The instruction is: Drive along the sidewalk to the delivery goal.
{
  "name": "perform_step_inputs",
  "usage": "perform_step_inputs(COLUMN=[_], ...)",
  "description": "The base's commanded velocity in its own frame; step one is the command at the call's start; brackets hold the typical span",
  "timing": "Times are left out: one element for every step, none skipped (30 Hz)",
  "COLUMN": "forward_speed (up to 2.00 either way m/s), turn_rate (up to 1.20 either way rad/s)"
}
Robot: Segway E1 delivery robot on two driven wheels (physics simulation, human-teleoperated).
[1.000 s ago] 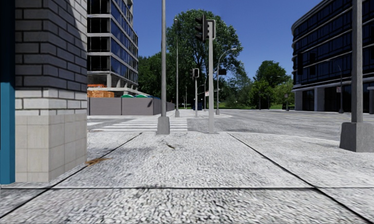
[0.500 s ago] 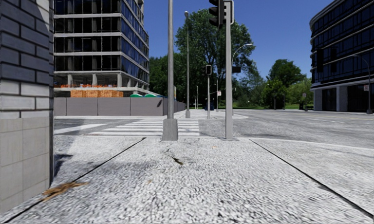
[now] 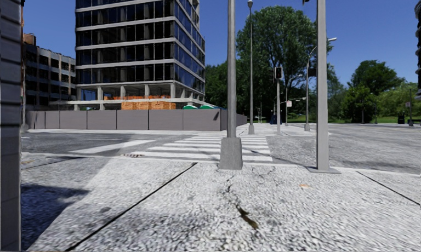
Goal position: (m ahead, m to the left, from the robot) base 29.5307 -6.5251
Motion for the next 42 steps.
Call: perform_step_inputs(forward_speed=[2.0,2.0,2.0,2.0,2.0,2.0,2.0,2.0,2.0,2.0,2.0,2.0,2.0,2.0,2.0,2.0,2.0,2.0,2.0,2.0,2.0,2.0,2.0,2.0,2.0,2.0,2.0,2.0,2.0,2.0,2.0,2.0,2.0,2.0,2.0,2.0,2.0,2.0,2.0,2.0,2.0,2.0], turn_rate=[0.06,0.06,0.06,0.06,0.17,0.32,0.4,0.42,0.45,0.45,0.49,0.5,0.51,0.53,0.53,0.54,0.54,0.54,0.54,0.54,0.53,0.53,0.53,0.53,0.53,0.53,0.52,0.41,0.41,0.26,0.14,0.12,0.11,0.1,0.05,0.01,0.01,0.0,0.0,0.0,0.0,0.0])
